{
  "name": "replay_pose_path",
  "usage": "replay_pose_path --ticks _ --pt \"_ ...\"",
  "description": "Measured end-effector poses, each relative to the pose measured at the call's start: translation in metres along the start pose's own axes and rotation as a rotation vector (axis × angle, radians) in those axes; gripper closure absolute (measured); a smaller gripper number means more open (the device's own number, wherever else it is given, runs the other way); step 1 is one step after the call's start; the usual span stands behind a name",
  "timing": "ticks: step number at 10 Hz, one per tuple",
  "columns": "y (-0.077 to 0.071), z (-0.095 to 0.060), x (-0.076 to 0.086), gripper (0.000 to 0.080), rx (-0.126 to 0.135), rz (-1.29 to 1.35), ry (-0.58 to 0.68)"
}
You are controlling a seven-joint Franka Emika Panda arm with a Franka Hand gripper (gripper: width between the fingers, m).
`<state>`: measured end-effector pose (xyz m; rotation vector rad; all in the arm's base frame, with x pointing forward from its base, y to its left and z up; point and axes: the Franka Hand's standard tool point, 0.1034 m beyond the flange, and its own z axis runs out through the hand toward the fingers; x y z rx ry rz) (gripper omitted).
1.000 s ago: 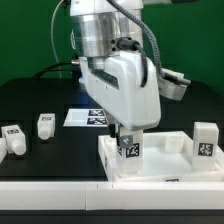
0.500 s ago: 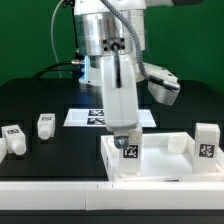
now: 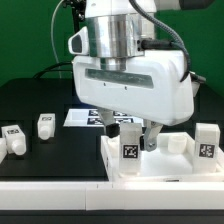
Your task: Assemble square table
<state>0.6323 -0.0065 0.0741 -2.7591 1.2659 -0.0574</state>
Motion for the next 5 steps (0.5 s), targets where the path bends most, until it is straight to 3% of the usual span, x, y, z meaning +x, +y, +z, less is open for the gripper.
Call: replay_pose_path --ticks 2,4,5 --pt "-0.0005 0.0001 0.0004 0.0151 -0.008 -0.214 0.009" --pt "-0.0097 -0.0011 -0.0062 0.0151 -0.021 -0.612 0.023" --pt "-0.0090 -0.0063 -0.0041 0.0151 -0.012 -0.615 0.034"
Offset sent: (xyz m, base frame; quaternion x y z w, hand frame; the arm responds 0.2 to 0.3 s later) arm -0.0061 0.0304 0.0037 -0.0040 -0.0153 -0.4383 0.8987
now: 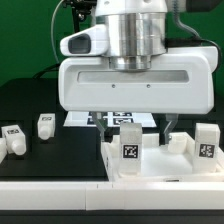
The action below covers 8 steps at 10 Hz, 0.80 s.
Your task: Assemble square table
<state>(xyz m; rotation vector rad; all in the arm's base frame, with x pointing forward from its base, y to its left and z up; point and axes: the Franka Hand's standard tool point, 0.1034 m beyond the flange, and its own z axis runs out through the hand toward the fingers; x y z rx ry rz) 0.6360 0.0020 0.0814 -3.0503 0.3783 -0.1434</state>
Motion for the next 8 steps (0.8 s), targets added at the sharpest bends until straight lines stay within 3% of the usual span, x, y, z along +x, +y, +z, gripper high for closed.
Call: replay_pose_path --ticks 2,4,5,6,8 --pt "0.0014 0.0008 -0.0008 0.0151 -0.002 0.051 0.001" --pt "0.0038 0.0015 -0.0001 0.0412 -0.001 0.187 0.002" --pt "0.0102 0.0016 0.0031 0.0412 0.006 0.271 0.014" --pt "0.0090 0.0021 0.0032 0.0514 0.005 0.375 0.030" --pt "0.0083 0.0024 0.0025 0.0514 0.004 0.600 0.030"
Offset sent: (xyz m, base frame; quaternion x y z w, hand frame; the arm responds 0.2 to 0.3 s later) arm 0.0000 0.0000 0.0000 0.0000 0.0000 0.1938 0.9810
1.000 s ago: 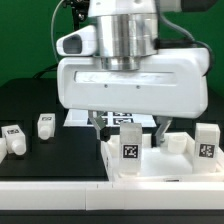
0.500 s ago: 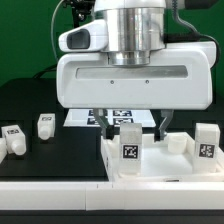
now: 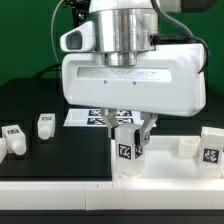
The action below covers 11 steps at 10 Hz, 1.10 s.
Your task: Assemble square table
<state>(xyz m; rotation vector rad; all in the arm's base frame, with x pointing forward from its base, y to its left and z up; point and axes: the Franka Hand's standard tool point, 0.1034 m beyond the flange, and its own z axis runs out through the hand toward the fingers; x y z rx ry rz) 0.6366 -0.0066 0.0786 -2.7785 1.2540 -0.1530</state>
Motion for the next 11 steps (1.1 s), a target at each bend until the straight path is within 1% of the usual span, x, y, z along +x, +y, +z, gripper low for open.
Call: replay_pose_path --ticks 2,3,4,5,7,8,9,10,11 --pt "0.003 0.000 0.001 0.0514 0.007 0.357 -0.028" --pt "0.003 0.001 -0.002 0.0514 0.009 0.534 -0.051" --pt "0.002 0.001 -0.003 0.0514 0.020 0.648 -0.067" --pt "0.003 0.002 -0.004 0.0514 0.029 0.746 -0.078" --pt "0.003 0.002 -0.004 0.0514 0.028 0.767 -0.078" --pt "0.003 0.002 -0.004 0.0416 0.028 0.690 -0.075" --pt "0.002 0.003 -0.008 0.0416 0.017 0.511 -0.065" --pt "0.000 0.004 -0.012 0.0234 0.009 0.305 -0.060" --pt "0.002 0.005 -0.013 0.0166 0.011 0.140 -0.069"
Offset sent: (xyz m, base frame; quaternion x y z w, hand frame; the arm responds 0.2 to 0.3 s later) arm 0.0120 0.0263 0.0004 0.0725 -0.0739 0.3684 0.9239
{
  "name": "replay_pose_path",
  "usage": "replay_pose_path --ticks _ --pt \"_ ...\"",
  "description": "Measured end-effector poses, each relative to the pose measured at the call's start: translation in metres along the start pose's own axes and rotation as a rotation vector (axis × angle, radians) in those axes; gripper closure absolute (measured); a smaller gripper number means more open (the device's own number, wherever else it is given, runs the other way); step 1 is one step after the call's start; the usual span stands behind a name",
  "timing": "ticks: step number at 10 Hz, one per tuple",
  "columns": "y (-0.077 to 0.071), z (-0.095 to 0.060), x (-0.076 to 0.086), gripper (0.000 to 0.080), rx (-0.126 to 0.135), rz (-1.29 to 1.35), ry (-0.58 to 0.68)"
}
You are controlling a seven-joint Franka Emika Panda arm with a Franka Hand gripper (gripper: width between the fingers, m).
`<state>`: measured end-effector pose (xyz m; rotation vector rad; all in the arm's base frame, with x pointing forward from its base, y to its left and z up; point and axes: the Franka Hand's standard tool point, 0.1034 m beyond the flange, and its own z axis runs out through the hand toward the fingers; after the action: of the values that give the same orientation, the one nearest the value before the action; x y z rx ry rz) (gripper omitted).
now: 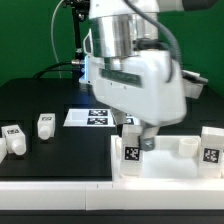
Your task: Assemble square table
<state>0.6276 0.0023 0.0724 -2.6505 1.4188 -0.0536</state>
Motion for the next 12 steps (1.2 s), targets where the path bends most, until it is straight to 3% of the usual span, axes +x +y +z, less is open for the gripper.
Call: replay_pose_path --ticks 3,6,9,11,12 --pt "0.0024 0.0001 0.0013 0.0153 -0.006 -0.221 -0.007" --pt "-0.0066 -0.0019 -0.0021 0.0151 -0.040 -0.700 0.034" --pt "-0.0050 -0.0018 -0.0001 0.0163 -0.041 -0.652 0.036" --pt "-0.0045 -0.0015 0.0000 0.0511 -0.039 -0.497 0.038" --pt "-0.0033 -0.0019 0.0016 0.0511 -0.038 -0.354 0.043"
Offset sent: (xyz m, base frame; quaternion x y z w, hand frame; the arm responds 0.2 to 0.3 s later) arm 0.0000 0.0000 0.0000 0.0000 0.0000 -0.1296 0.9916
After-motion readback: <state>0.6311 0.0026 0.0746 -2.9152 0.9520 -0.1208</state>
